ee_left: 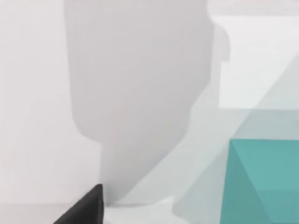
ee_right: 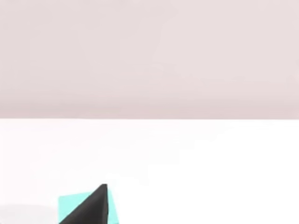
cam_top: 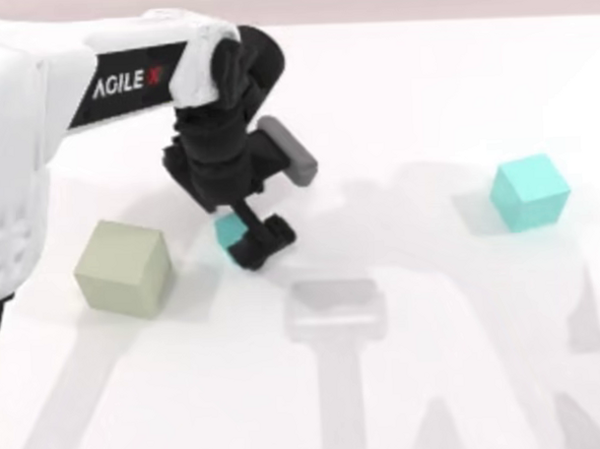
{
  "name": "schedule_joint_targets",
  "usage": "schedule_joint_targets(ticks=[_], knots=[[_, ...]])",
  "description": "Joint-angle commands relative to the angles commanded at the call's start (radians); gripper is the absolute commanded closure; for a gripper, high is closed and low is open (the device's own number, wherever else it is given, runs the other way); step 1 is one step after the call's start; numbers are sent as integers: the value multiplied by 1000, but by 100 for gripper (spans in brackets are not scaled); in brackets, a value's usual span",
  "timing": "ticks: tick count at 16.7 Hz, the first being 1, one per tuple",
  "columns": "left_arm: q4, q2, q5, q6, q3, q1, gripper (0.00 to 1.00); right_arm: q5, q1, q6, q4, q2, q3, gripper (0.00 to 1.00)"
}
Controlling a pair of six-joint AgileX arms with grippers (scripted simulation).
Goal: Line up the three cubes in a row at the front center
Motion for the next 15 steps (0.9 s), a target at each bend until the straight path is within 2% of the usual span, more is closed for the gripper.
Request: schedule_joint_targets(ticks=[13,15], knots=[[0,0,0,0,0,0,98,0,0,0,0,0,0,0],[0,0,0,0,0,0,100,0,0,0,0,0,0,0]])
